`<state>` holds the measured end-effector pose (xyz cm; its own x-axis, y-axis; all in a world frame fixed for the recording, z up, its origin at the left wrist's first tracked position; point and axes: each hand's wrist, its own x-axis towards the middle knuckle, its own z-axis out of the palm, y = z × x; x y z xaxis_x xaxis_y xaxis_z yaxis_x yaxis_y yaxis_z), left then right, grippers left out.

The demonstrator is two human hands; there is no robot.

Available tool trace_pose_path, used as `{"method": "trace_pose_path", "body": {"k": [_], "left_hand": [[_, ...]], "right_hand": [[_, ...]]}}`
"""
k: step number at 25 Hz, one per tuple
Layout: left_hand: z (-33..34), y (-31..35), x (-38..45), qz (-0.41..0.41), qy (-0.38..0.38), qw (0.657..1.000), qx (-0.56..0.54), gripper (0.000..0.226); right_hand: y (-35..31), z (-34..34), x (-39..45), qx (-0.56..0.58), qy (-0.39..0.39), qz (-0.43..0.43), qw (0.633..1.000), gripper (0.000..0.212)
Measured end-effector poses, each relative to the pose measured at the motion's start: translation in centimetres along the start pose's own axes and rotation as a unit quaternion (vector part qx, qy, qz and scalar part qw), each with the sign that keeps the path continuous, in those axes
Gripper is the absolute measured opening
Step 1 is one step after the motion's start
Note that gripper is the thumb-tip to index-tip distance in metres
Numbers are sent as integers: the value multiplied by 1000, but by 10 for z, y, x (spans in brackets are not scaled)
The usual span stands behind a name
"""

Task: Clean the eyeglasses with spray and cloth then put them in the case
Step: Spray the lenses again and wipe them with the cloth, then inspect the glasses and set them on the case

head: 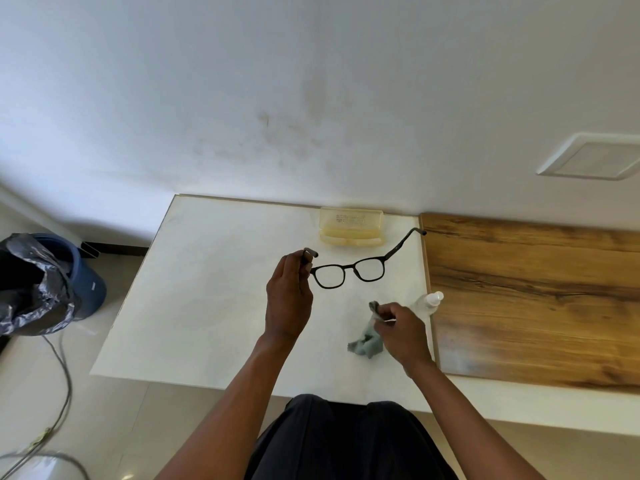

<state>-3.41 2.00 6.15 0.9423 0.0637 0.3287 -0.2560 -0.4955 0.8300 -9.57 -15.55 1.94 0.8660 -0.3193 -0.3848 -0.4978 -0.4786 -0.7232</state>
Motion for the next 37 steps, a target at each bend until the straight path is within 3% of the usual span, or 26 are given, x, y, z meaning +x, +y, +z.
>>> {"method": "trace_pose_path", "body": {"k": [2, 4, 9, 11, 16, 19, 22, 27, 37], "left_hand": [[-1, 0, -2, -8, -3, 1000, -5, 17], [-1, -1, -5, -10, -4, 1000, -7, 17], [-1, -1, -7, -28, -11, 999, -16, 14], [-1, 0, -6, -32, -15, 999, -22, 14], [-4, 4, -3, -25, -18, 999, -37, 14], [-7, 8, -1, -23, -1, 999, -41, 18], [-10, 9, 3, 36, 11, 999, -30, 18], [-7, 8, 3, 149, -54, 987, 25, 25], [0, 2, -6, 166, -104, 974, 115, 45]], "right_hand": [[2, 1, -1, -7, -96, 35, 995, 50], [1, 1, -2, -26, -110, 37, 993, 62], [-24, -16, 7, 109, 121, -31, 986, 37], [-35, -25, 12, 158, 153, -62, 974, 33], [-49, -37, 19, 174, 165, -127, 962, 15], [-50, -39, 18, 175, 171, -135, 960, 21], [-48, -39, 15, 182, 179, -135, 957, 21], [-45, -42, 15, 200, 181, -146, 952, 7], [-46, -38, 9, 194, 181, -147, 953, 14]]}}
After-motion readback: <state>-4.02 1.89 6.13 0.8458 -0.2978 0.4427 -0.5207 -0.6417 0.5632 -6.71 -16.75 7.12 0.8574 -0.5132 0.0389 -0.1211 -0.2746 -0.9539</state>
